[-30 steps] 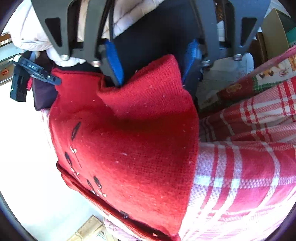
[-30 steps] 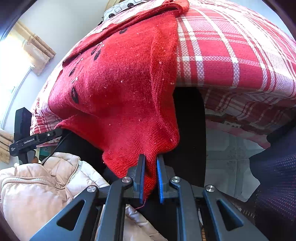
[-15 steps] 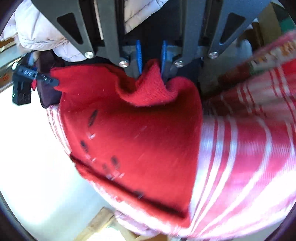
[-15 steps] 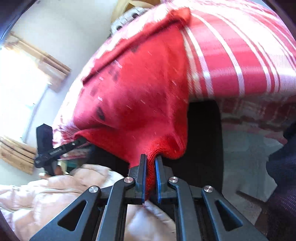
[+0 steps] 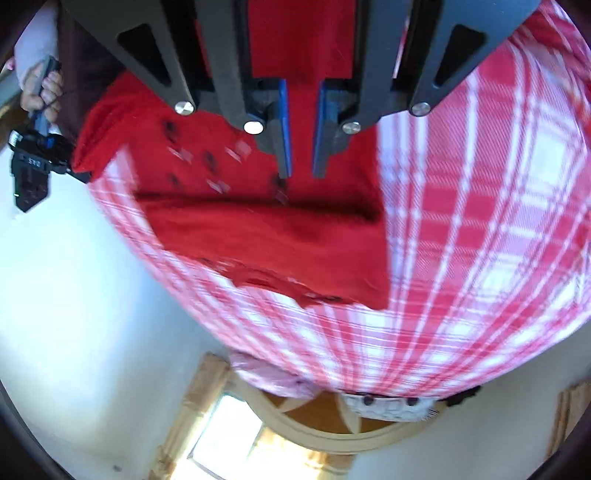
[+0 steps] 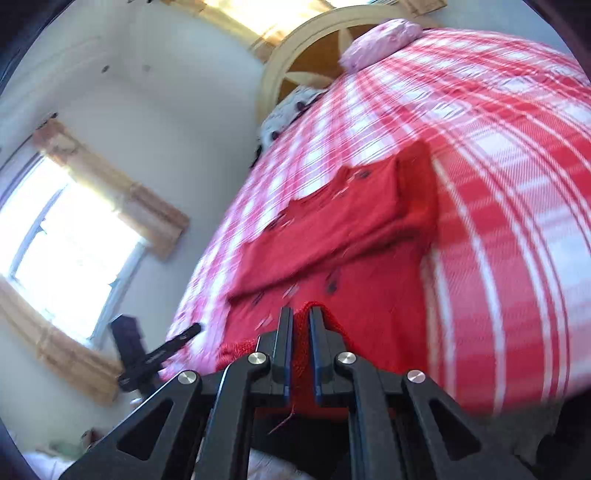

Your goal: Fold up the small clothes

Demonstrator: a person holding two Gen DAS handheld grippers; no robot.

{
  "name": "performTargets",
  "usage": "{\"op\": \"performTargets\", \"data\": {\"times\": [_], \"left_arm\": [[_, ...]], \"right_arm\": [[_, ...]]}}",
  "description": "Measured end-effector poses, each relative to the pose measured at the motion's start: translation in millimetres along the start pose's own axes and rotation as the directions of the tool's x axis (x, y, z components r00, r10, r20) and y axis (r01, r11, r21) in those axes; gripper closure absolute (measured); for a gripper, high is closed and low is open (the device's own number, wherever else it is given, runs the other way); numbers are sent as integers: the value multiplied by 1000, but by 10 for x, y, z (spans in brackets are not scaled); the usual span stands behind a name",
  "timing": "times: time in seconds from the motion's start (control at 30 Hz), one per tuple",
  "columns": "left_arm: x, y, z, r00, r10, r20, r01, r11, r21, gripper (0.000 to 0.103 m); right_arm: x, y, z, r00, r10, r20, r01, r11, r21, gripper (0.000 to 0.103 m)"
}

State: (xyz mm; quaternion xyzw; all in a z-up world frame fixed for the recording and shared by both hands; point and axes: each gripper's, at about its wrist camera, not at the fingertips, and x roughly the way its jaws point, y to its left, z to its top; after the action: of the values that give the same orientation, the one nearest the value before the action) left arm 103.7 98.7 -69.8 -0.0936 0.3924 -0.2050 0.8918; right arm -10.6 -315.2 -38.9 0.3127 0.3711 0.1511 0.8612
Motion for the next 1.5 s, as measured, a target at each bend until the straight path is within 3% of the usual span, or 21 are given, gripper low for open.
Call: {"op": "performTargets", "data": {"times": [0.1, 0.2, 0.27, 0.43, 0.5, 0.57, 0.6, 0.67, 0.77, 0.83, 0.87, 0.9, 1.03, 1.13, 1.27, 1.4, 1.5], "left_arm": [[55, 39, 66, 1000, -5, -15, 6, 1000, 8, 93], [-18, -46, -43, 999, -27, -34, 31, 994, 103, 66], [-97, -100, -238, 998, -46, -48, 53, 985, 166, 37], [-61, -187, -652, 991, -60, -121, 87, 969, 230, 35], [76, -205, -754, 991, -11, -137, 45, 967, 251, 36], [90, -232, -765, 995, -12, -100, 38, 963, 266, 41], [100, -254, -745, 994, -36, -105, 63, 963, 262, 46], [132, -270, -721, 992, -43, -118, 72, 965, 253, 73], [110, -248, -732, 993, -41, -112, 67, 967, 245, 92], [73, -188, -721, 991, -69, -115, 91, 976, 196, 94], [69, -182, -730, 990, -77, -116, 98, 978, 182, 95], [61, -158, -711, 989, -96, -115, 113, 982, 149, 95], [-106, -143, -530, 986, -160, -53, 164, 983, 78, 96], [-322, -55, -248, 982, -182, 40, 182, 983, 3, 96], [-326, 108, 39, 988, -123, 97, 129, 990, -64, 96], [-42, 224, 162, 998, -32, 58, 37, 995, -93, 96], [161, 297, 56, 1000, -4, 10, 5, 994, -111, 96]], "right_arm": [[266, -221, 55, 995, -97, -6, 97, 995, 28, 95], [426, -395, 25, 994, -82, -69, 88, 992, 88, 94], [433, -473, 21, 996, -52, -69, 60, 991, 117, 94], [326, -498, -54, 1000, -6, -12, 7, 990, 140, 94], [311, -503, -55, 1000, 3, 2, -3, 990, 143, 94], [269, -503, -67, 1000, -1, 10, 0, 989, 148, 94], [220, -504, -73, 1000, 2, 19, -4, 988, 151, 94], [63, -500, -74, 999, 16, 52, -23, 988, 152, 94], [-222, -492, -78, 994, 15, 105, -28, 991, 127, 92], [-385, -493, -95, 992, -19, 123, 6, 995, 103, 68], [-457, -495, -118, 990, -36, 139, 23, 996, 92, 44], [-543, -497, -156, 985, -51, 165, 38, 996, 80, 33], [-692, -425, -258, 979, -75, 192, 80, 997, -17, 33], [-673, -325, -320, 967, -166, 192, 194, 971, -138, 33], [-550, -287, -355, 964, -219, 150, 249, 943, -222, 33], [-465, -261, -375, 971, -197, 133, 223, 947, -232, 33], [-278, -174, -327, 974, -198, 107, 220, 934, -282, 33]]}}
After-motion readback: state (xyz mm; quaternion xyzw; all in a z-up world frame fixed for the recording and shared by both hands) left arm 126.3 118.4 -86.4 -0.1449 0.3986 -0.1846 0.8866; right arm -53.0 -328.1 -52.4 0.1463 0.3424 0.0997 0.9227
